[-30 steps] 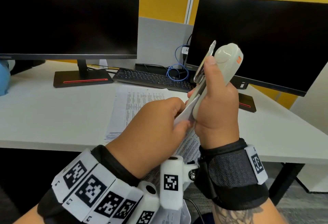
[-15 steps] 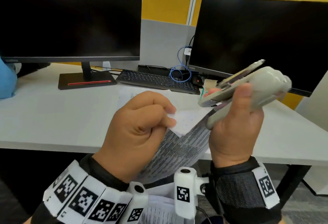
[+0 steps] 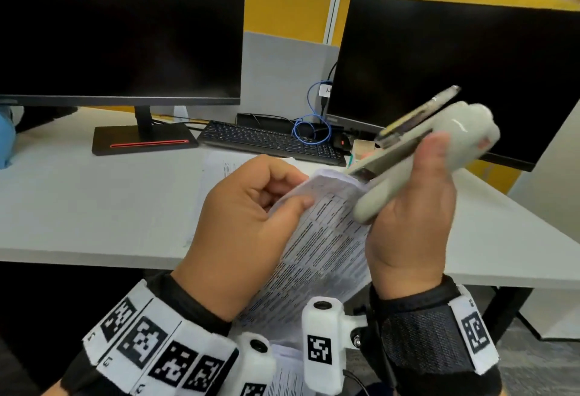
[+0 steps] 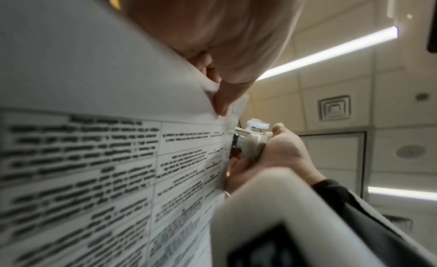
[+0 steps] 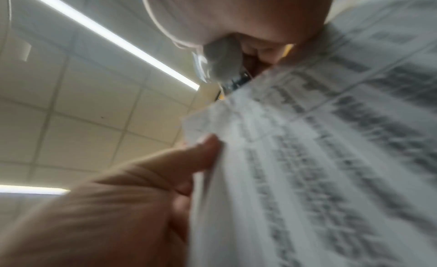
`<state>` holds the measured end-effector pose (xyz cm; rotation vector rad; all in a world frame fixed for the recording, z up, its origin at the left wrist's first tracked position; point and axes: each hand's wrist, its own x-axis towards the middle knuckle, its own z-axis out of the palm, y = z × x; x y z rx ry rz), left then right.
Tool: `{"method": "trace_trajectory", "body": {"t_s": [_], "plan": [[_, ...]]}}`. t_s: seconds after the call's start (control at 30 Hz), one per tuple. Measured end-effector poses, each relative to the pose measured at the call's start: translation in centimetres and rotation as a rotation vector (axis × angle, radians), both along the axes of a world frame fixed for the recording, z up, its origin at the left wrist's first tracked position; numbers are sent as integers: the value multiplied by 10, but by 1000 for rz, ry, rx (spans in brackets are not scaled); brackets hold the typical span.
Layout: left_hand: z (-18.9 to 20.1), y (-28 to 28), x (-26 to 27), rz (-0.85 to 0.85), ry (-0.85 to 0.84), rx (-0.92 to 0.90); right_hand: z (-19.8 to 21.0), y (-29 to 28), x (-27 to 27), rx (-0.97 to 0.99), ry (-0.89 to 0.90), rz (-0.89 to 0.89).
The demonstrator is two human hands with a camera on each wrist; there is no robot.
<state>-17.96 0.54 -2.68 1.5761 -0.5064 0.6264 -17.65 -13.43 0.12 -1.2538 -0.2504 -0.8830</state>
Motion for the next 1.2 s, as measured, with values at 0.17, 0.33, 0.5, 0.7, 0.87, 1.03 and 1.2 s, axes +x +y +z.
{"method": "trace_trajectory", "body": {"t_s": [0.17, 0.33, 0.5, 0.7, 0.87, 1.03, 1.2], "plan": [[5, -5, -3, -84, 167, -119, 10, 2, 7, -140, 202, 10], [6, -8, -6, -104, 173, -142, 12, 7, 9, -103, 221, -18], [4, -6, -3, -148, 163, -83, 12, 14, 8, -83, 150, -46], [12, 3, -4, -282, 263, 101, 7, 19, 9, -71, 103, -19], [18, 9, -5, -207, 179, 209, 2, 24, 10, -2, 68, 51], [17, 15, -6, -107, 64, 377, 2, 30, 8, -3, 18, 41], [12, 16, -8, -45, -1, 363, -5, 34, 10, -71, -7, 82]]}}
